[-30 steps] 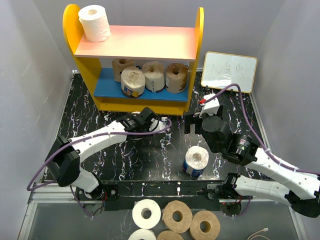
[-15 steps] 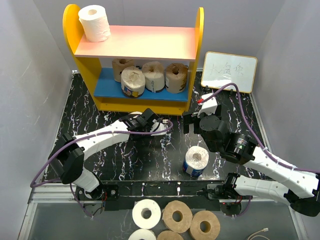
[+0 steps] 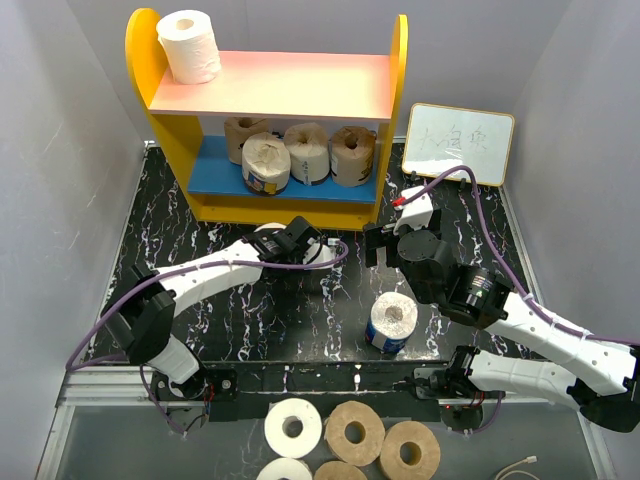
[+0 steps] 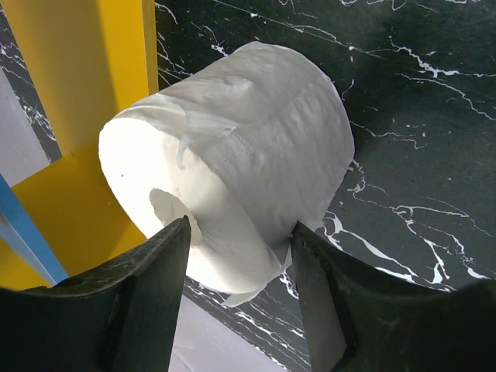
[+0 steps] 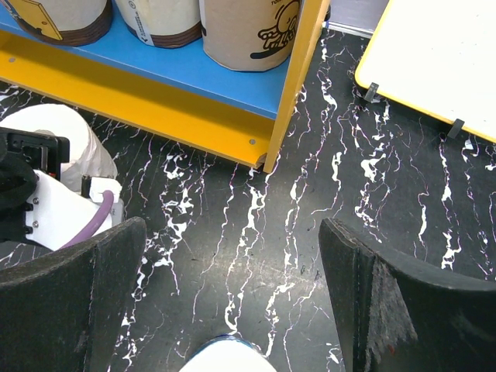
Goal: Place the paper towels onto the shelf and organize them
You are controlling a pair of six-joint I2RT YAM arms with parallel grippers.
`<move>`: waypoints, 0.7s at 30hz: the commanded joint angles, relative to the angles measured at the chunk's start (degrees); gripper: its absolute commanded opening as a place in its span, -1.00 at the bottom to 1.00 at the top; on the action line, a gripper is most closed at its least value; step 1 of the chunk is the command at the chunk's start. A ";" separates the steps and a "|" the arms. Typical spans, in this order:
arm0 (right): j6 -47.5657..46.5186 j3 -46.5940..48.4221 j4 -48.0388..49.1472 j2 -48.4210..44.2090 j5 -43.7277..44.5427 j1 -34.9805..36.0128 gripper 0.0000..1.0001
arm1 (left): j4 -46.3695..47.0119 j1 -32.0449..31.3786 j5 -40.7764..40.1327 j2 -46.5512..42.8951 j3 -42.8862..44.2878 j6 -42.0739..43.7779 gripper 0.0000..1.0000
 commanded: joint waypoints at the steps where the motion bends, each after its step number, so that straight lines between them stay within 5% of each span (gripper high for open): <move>1: -0.24 1.57 3.03 -0.97 0.59 0.05 0.86 | 0.99 1.10 -0.71 0.95 -0.70 0.64 0.05; 6: -0.19 1.57 2.99 -1.19 0.85 0.04 0.87 | 0.82 1.36 -0.19 1.22 -0.39 0.55 -0.14; 14: -0.21 1.33 3.24 -0.90 0.79 0.05 0.86 | -1.05 1.47 -0.19 2.13 0.64 0.69 -1.00; 21: -0.29 1.31 3.39 -1.01 1.11 0.05 0.85 | -1.88 0.50 -4.87 -2.55 1.89 3.21 -1.00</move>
